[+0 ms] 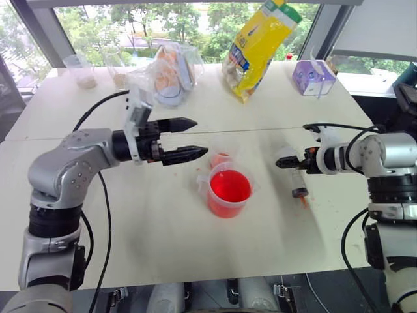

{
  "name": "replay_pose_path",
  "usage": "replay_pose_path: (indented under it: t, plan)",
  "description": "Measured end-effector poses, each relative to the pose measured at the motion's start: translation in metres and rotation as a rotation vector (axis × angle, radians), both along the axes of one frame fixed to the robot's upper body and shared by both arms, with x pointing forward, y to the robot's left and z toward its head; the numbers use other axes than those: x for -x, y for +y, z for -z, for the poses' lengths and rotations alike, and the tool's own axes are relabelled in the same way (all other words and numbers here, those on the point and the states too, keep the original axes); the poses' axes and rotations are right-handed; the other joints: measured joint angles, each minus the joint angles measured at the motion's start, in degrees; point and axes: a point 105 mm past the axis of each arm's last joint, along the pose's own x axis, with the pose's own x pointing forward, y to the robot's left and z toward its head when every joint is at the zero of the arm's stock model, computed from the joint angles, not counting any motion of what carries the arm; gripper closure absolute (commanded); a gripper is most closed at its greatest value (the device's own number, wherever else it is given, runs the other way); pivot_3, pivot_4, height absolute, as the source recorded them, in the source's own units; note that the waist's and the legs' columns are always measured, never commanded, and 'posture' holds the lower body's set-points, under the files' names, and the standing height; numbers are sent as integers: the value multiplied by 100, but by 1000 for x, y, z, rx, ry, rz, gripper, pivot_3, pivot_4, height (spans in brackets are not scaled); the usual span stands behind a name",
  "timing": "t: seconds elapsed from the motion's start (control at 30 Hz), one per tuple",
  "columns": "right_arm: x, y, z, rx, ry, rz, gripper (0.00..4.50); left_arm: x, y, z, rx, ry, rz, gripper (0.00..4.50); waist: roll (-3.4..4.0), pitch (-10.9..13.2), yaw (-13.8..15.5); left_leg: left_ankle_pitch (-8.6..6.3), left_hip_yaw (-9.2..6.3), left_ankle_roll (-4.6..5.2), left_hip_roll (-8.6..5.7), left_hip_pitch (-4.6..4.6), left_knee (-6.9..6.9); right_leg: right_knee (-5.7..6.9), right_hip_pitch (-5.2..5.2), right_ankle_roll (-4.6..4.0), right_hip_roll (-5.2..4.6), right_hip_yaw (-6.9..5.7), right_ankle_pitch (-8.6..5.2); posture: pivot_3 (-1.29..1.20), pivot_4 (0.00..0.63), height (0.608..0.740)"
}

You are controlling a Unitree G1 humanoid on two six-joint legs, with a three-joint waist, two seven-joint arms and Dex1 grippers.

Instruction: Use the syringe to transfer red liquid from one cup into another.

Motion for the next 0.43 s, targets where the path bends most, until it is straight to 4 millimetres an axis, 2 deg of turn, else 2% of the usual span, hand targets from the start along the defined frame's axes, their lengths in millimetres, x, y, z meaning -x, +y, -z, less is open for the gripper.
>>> replay_pose_path:
  t: [0.07,0.13,0.2,0.27,0.43]
  plan:
    - [8,0,-11,37,-50,-71,37,2,1,4,-8,19,-4,0,4,3,18,0,-2,0,-1,-3,0,-1,-2,2,0,-1,-1,0,150,740]
    - [16,0,-31,87,-124,-154,37,4,5,7,-30,32,-14,0,4,3,9,-1,-3,1,0,-4,-1,-3,-3,3,0,-1,-2,0,150,740]
    - [25,9,-53,76,-203,-243,37,6,7,10,-43,45,-17,0,3,4,1,-1,-3,1,0,-2,-1,-4,-1,4,0,-1,-3,0,150,740]
    - [42,22,-72,35,-274,-366,37,11,9,13,-64,53,-14,0,-1,6,-3,-1,-5,0,4,-1,-1,-3,-1,4,4,-1,-3,0,150,740]
    - [86,37,-94,17,-341,-583,37,19,20,17,-101,75,-32,0,-5,8,15,-1,-4,0,6,0,0,-7,2,2,3,-2,-5,0,150,740]
